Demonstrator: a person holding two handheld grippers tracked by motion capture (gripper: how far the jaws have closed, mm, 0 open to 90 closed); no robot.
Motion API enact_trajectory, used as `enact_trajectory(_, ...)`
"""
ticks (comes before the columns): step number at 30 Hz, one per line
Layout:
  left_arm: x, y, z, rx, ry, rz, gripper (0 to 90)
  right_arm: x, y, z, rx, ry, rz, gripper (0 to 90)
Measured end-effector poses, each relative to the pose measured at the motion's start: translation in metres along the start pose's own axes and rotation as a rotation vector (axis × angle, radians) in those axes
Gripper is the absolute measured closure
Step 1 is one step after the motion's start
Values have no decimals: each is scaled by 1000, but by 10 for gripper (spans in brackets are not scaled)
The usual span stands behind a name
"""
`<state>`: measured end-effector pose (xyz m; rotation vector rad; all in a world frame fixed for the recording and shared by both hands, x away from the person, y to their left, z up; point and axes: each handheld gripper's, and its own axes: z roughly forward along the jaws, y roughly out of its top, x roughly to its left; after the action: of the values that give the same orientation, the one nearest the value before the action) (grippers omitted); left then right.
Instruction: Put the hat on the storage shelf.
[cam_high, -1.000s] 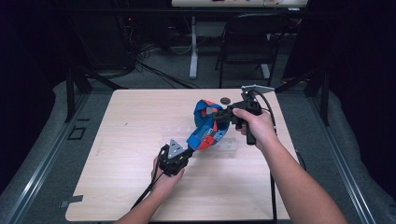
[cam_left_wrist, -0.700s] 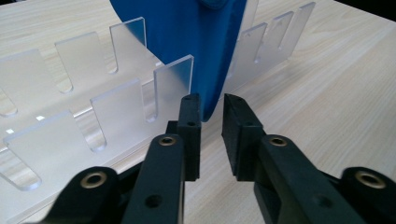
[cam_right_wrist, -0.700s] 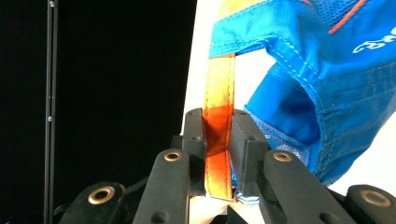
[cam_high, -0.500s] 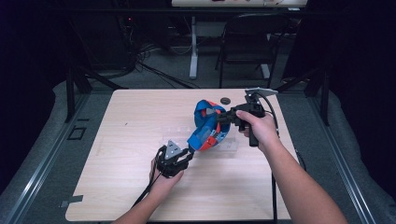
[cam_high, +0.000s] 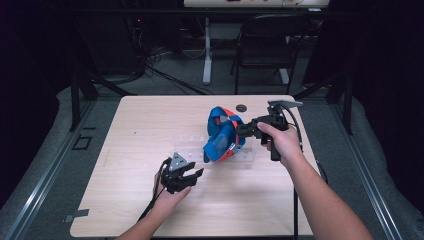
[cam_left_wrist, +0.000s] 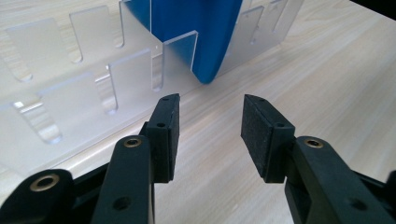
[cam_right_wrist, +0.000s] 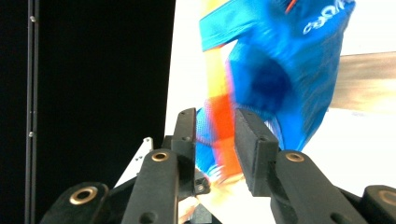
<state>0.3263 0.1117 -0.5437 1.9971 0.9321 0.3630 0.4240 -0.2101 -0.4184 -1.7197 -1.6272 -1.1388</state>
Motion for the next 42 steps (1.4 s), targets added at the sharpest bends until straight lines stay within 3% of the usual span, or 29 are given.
enact_trajectory(4,1,-4,-8,14,-14,-3,559,0,-2,0,-27,2,-3,670)
enact_trajectory(5,4,-6,-15,24,-22,-4,554,0,-2,-1,-26,-7,-25,654)
enact_trajectory(11,11,-12,-35,44,-25,-5,540,0,-4,-3,-45,-39,-45,606)
enact_trajectory(13,17,-16,-41,34,-18,-12,533,0,-5,-5,-67,-68,-70,557)
enact_trajectory(14,23,-22,-42,31,-19,-19,529,0,-7,-6,-92,-107,-97,540)
enact_trajectory(16,32,-26,-41,52,-16,-15,519,-2,-9,-7,-106,-116,-99,516)
enact_trajectory(20,44,-29,-41,42,2,-41,487,-7,-14,-7,-134,-146,-112,490)
enact_trajectory(24,54,-32,-39,46,17,-72,461,-11,-21,-9,-165,-202,-162,483)
enact_trajectory(25,57,-34,-38,45,41,-73,461,-14,-24,-12,-176,-210,-175,486)
enact_trajectory(31,60,-36,-36,38,57,-79,448,-24,-36,-17,-208,-249,-214,473)
enact_trajectory(40,60,-37,-35,48,64,-67,448,-42,-62,-23,-256,-299,-311,464)
enact_trajectory(42,60,-37,-35,50,65,-68,448,-46,-66,-24,-244,-305,-328,463)
